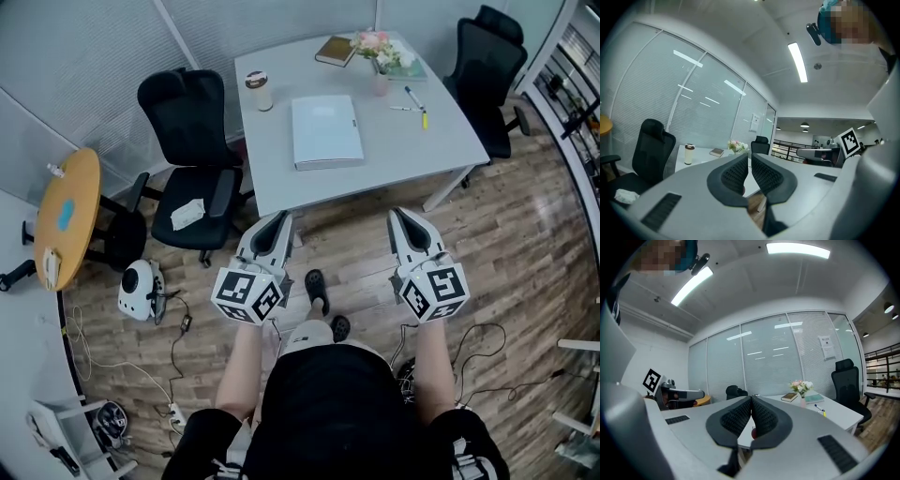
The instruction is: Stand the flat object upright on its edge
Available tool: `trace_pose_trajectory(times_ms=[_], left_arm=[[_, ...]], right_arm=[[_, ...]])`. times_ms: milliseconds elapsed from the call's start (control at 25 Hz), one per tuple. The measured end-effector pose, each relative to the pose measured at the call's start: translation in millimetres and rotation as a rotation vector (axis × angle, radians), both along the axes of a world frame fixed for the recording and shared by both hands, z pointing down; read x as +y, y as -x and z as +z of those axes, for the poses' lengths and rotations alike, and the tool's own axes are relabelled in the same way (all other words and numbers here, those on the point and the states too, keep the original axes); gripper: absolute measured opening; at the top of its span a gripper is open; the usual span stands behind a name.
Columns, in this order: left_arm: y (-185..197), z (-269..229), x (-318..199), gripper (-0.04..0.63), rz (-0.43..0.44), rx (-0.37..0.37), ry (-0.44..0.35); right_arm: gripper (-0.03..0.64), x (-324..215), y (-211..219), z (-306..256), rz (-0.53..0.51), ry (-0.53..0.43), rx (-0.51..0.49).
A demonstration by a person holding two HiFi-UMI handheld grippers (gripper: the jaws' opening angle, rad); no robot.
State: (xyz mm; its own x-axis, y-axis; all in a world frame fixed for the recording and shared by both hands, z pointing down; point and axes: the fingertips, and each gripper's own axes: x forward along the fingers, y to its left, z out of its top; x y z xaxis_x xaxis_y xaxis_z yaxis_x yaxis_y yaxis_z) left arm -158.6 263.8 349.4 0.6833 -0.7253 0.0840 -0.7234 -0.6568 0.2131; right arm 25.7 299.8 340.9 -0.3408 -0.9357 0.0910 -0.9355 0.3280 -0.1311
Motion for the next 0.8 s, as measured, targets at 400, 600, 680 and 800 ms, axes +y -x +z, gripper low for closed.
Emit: trace_pose_trajectory(times_ms=[400,600,680,800], left_arm=[[-4.3,-3.4,-99.1,0.037,0.043,0.024,-0.008],[-4.8,-7.9,-155.1,0.037,0.049,0.004,-0.019],[-3.0,-9.5,-176.5,0.037,0.049,0.008,-0.015],[0.5,-9.9,-202.3,0.037,0.063,0.007,-0.012]], right_arm=[[0.017,-102.4,0.3,-8.9,0.007,0.006,0.014],[0.017,-156.2,-0.5,-15.3,0.025,0.007,0.023],[0.017,-174.5,-0.1,-18.2,0.036,0.004,0.028],[0.017,-198.9,1.9,-20.5,0.055,0.006,0.026]])
